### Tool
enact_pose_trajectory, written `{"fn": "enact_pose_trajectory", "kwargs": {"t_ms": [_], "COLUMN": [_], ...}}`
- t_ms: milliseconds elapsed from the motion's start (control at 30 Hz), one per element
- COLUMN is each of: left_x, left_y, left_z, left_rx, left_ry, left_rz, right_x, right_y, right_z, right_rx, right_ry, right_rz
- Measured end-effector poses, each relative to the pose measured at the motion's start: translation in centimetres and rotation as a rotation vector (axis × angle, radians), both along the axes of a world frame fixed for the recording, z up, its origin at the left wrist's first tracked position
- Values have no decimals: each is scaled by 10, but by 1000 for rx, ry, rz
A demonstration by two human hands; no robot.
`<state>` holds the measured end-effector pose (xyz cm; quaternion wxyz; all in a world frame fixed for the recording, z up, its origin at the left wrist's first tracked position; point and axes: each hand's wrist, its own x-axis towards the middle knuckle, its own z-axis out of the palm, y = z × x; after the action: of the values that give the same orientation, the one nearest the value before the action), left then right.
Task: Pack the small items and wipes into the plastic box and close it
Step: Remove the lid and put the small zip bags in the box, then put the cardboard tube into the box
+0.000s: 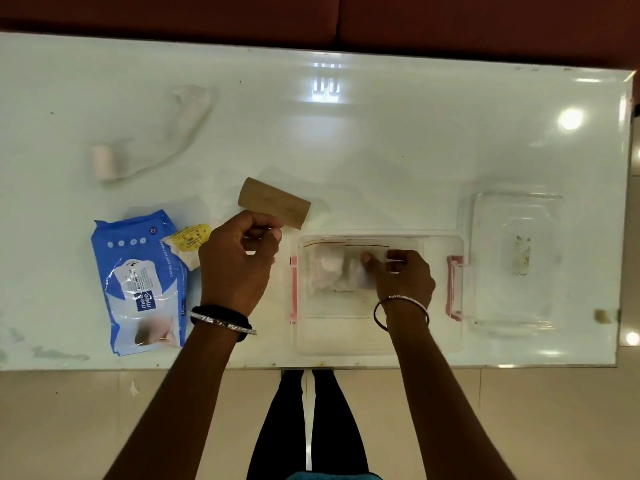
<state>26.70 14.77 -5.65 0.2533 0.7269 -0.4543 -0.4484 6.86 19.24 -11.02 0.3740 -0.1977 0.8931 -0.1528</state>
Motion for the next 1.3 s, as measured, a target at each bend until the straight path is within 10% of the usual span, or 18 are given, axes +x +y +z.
{"fn": "enact_pose_trajectory", "kwargs": {"t_ms": [200,367,533,833,1167,1300], "left_x": [13,24,28,21,13,11], "left_y": [-26,-47,-56,-38,-8,8], "left_z": [-33,-55,-63,-21,21,15], "left_rx": [-107,-100,-141,-285,-226,-120], "left_ry": [-447,-658,-780,-432,219,201], "left_rz": [-280,-592,-658,-495,-254,-134], "right_x": [-4,25,53,51,-19,-64], "right_y": [-10,-48,-92,-97,-55,-22], "right_z": [48,64,51,57,97,106], "right_rx": [-267,-581,-472,-339,-448,-399], "right_ry": [409,264,147,-30,-420,-387], "right_rz": [331,623,849,1003,470,271]}}
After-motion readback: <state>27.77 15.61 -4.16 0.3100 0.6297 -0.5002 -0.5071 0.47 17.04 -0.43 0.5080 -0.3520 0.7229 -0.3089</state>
